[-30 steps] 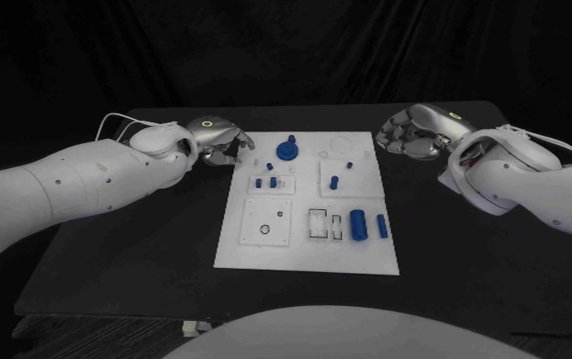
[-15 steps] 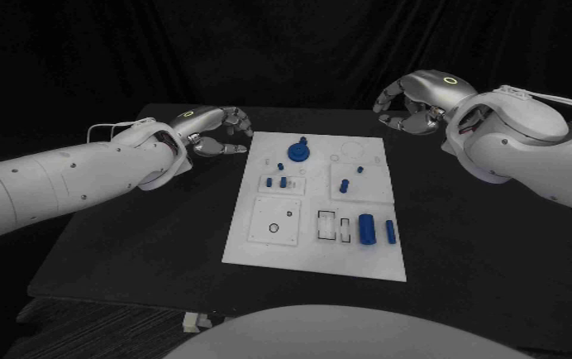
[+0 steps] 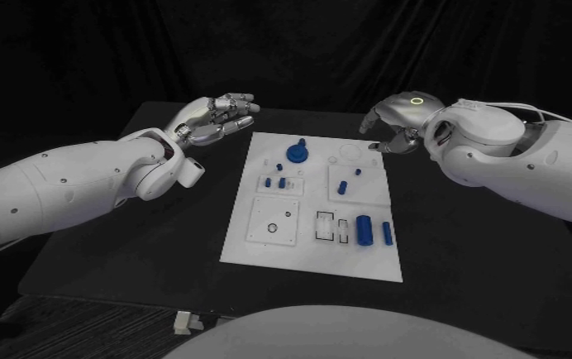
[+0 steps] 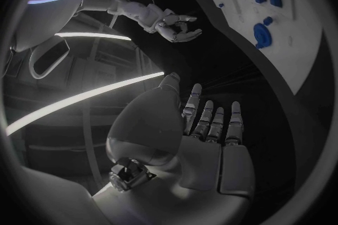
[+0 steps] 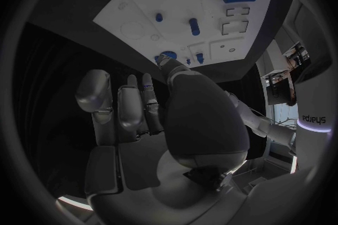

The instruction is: Assemble the parts on the task board

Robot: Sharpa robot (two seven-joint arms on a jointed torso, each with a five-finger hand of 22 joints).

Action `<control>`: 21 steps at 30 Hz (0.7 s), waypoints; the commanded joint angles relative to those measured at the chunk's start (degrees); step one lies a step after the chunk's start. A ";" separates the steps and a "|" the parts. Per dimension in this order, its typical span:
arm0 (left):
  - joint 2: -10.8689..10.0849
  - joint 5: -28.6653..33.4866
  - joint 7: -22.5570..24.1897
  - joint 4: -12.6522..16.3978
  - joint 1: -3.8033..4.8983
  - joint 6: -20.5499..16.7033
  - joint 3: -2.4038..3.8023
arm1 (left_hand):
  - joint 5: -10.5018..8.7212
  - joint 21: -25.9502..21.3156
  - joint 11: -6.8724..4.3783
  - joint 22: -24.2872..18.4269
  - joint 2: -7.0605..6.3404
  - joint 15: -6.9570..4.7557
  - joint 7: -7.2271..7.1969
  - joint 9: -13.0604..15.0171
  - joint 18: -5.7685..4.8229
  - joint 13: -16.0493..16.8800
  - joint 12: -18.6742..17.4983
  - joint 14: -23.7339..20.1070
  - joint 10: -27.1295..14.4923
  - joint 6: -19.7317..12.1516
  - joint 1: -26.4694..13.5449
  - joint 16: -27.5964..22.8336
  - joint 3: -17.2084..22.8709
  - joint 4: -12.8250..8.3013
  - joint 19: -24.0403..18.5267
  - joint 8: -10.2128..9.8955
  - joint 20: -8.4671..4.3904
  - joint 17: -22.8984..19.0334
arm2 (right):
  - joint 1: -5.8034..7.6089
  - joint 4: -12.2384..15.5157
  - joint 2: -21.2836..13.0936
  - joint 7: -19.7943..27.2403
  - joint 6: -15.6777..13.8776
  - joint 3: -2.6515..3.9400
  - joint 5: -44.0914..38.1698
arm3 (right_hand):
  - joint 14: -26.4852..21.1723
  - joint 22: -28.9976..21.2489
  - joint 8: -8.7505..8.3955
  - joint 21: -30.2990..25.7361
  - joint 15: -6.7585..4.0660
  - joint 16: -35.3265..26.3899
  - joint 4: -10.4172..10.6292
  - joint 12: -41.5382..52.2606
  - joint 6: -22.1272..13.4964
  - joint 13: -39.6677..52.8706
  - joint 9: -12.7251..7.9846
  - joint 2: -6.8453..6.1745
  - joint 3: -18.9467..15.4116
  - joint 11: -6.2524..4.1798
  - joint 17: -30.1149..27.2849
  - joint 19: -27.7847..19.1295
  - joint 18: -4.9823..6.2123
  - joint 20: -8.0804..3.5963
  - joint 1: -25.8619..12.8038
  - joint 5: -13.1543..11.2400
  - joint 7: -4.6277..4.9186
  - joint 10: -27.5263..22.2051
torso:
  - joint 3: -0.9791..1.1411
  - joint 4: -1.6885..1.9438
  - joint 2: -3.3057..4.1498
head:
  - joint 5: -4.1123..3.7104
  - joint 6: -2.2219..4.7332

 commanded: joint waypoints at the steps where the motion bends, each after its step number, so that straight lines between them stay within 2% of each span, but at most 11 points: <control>1: -0.38 7.89 9.45 1.03 -0.41 7.85 0.02 | -2.04 -0.42 -1.68 -6.03 1.10 0.09 -0.94 -3.05 0.11 -2.82 -4.90 -1.63 -1.26 -6.43 -0.87 -4.30 -3.36 0.04 -0.78 -2.72 -0.42 -3.08 | -1.45 -1.01 0.23 1.36 0.87 0.03 -2.54 | 0.54 7.35 -0.35 0.65 0.05 0.53 0.99 -0.33 0.42 -0.77 -0.25 -0.27 -1.32 -0.02 0.41 0.46 0.41 -0.03 -0.54 -1.05 -0.09 0.64 | -0.57 0.38 0.16 | -0.51 0.00; 4: -0.88 8.23 10.16 1.78 -0.69 8.67 0.02 | -3.48 -0.83 -3.28 -13.56 1.60 -0.31 -2.29 -6.83 -0.37 -3.21 -9.42 -2.77 -2.37 -16.09 -1.05 -6.49 -6.28 0.04 -1.39 -3.84 -1.20 -4.50 | -2.57 -1.78 0.50 2.19 0.45 0.03 -2.58 | 0.57 7.41 -0.51 0.75 0.02 0.59 1.57 -0.44 0.86 -1.44 -0.40 -0.12 -1.67 -0.05 0.45 0.59 0.38 -0.05 0.20 -0.21 0.63 1.06 | -0.84 0.49 0.26 | -0.71 0.00; 5: -1.11 8.32 10.45 2.13 -0.78 8.84 0.02 | -3.86 -0.87 -3.89 -14.99 1.82 -0.36 -2.76 -7.58 -0.37 -3.32 -10.70 -3.09 -2.69 -18.16 -1.28 -6.85 -7.04 0.06 -1.46 -4.07 -1.45 -4.75 | -3.00 -2.09 0.63 2.50 0.38 0.03 -2.59 | 0.58 7.44 -0.72 0.77 0.07 0.62 1.64 -0.51 0.99 -1.90 -0.53 0.10 -1.55 0.02 0.47 0.65 0.37 -0.05 1.00 1.16 0.56 1.38 | -0.89 0.50 0.29 | -0.77 0.00; 6: -1.30 8.37 10.65 2.42 -0.84 8.91 0.02 | -4.09 -0.86 -4.38 -15.56 1.93 -0.57 -3.23 -7.78 -0.29 -3.41 -11.64 -3.35 -2.95 -19.00 -1.45 -7.05 -7.51 0.03 -1.44 -4.14 -1.57 -4.90 | -3.32 -2.32 0.73 2.72 0.32 0.03 -2.60 | 0.60 7.47 -0.78 0.84 0.04 0.64 1.60 -0.54 1.15 -2.16 -0.59 0.23 -1.42 -0.01 0.49 0.70 0.35 -0.05 1.44 1.95 0.65 1.57 | -1.23 0.63 0.39 | -0.98 0.00; 8: -1.74 8.48 10.95 3.15 -0.96 9.00 0.01 | -4.56 -0.85 -6.44 -16.55 1.97 -1.03 -5.17 -8.02 0.14 -3.74 -14.90 -3.85 -4.36 -21.83 -1.81 -7.31 -8.30 0.02 -1.35 -4.33 -1.41 -5.10 | -4.04 -2.90 1.01 3.21 0.13 0.03 -2.61 | 0.58 7.49 -0.98 0.81 -0.03 0.65 1.44 -0.60 1.32 -2.64 -0.72 0.47 -1.11 -0.09 0.46 0.73 0.34 -0.07 2.16 3.49 1.09 1.96 | -1.52 0.75 0.45 | -1.15 0.00; 9: -1.89 8.66 11.04 3.41 -1.00 9.01 0.01 | -4.56 -0.86 -7.09 -16.91 2.03 -1.12 -5.92 -8.10 0.25 -3.83 -15.73 -3.85 -4.74 -22.82 -1.80 -7.31 -8.44 0.02 -1.34 -4.41 -1.26 -5.10 | -4.30 -3.15 1.15 3.41 0.04 0.03 -2.62 | 0.59 7.52 -1.09 0.87 -0.06 0.66 1.31 -0.61 1.42 -2.89 -0.80 0.59 -0.91 -0.11 0.47 0.78 0.33 -0.10 2.46 4.39 1.09 2.22 | -1.52 0.75 0.45 | -1.15 0.00; 10: -2.00 8.98 11.12 3.66 -1.03 9.05 0.01 | -4.66 -0.97 -7.61 -18.49 2.14 -1.25 -7.64 -8.20 0.40 -3.98 -17.00 -3.85 -5.27 -24.25 -1.97 -7.31 -8.73 0.03 -1.49 -4.50 -1.22 -5.10 | -4.54 -3.42 1.31 3.61 -0.04 0.03 -2.62 | 0.62 7.55 -1.18 0.96 -0.10 0.71 1.08 -0.62 1.59 -3.16 -0.87 0.76 -0.59 -0.16 0.54 0.84 0.31 -0.14 2.86 5.46 1.18 2.54 | -1.64 0.80 0.48 | -1.24 0.00; 13: -2.29 11.06 11.04 4.42 -1.17 9.52 0.01 | -4.40 -1.92 -8.63 -28.42 2.13 -1.94 -8.34 -8.20 0.20 -4.03 -17.50 -3.85 -5.43 -24.47 -1.42 -7.31 -8.82 -0.02 -3.18 -4.48 -0.57 -5.10 | -5.35 -4.44 1.92 4.29 -0.38 0.03 -2.63 | 0.64 7.59 -1.25 1.08 -0.15 0.73 0.84 -0.57 1.80 -3.42 -0.93 0.89 -0.28 -0.24 0.55 0.91 0.29 -0.19 3.15 6.05 1.38 3.04 | -1.74 0.88 0.50 | -1.58 0.00; 15: -2.40 12.11 10.94 4.71 -1.24 9.78 0.01 | -4.24 -2.16 -8.34 -31.20 2.27 -1.64 -8.11 -8.21 0.12 -4.08 -17.84 -3.85 -5.50 -24.54 -1.19 -7.31 -8.82 0.00 -3.63 -4.49 -0.07 -5.10 | -5.80 -5.01 2.26 4.70 -0.69 0.03 -2.63 | 0.75 7.66 -1.30 1.37 -0.16 0.89 0.70 -0.48 1.93 -3.57 -0.97 0.98 -0.08 -0.18 0.79 1.04 0.24 -0.22 3.27 6.15 1.60 3.55 | -1.77 0.86 0.50 | -1.70 0.00; 18: -2.54 13.12 10.81 4.97 -1.35 10.16 0.01 | -3.83 -2.16 -8.11 -31.54 2.35 -1.49 -7.63 -8.15 0.19 -4.05 -17.64 -3.85 -5.49 -24.12 -0.74 -7.31 -8.76 -0.07 -3.72 -4.43 0.24 -5.10 | -6.46 -5.86 2.80 5.37 -1.33 0.03 -2.63 | 0.81 7.70 -1.31 1.52 -0.21 0.93 0.45 -0.33 2.22 -3.77 -1.01 1.12 0.25 -0.27 0.83 1.13 0.21 -0.25 3.43 6.19 1.89 4.40 | -1.78 0.87 0.48 | -2.02 0.00; 21: -2.61 13.72 10.45 5.08 -1.44 10.92 0.01 | -2.44 -2.11 -6.63 -31.78 2.82 -0.66 -7.25 -8.15 0.38 -3.97 -17.10 -3.85 -5.38 -23.95 0.33 -7.31 -8.54 -0.01 -3.69 -4.43 0.96 -5.10 | -7.13 -6.73 3.40 6.07 -1.89 0.03 -2.63 | 0.89 7.75 -1.15 1.70 -0.28 1.00 0.03 -0.12 2.99 -4.10 -0.92 1.23 0.85 -0.34 0.90 1.25 0.18 -0.32 3.58 6.47 2.13 5.89 | -1.66 0.78 0.40 | -2.06 0.00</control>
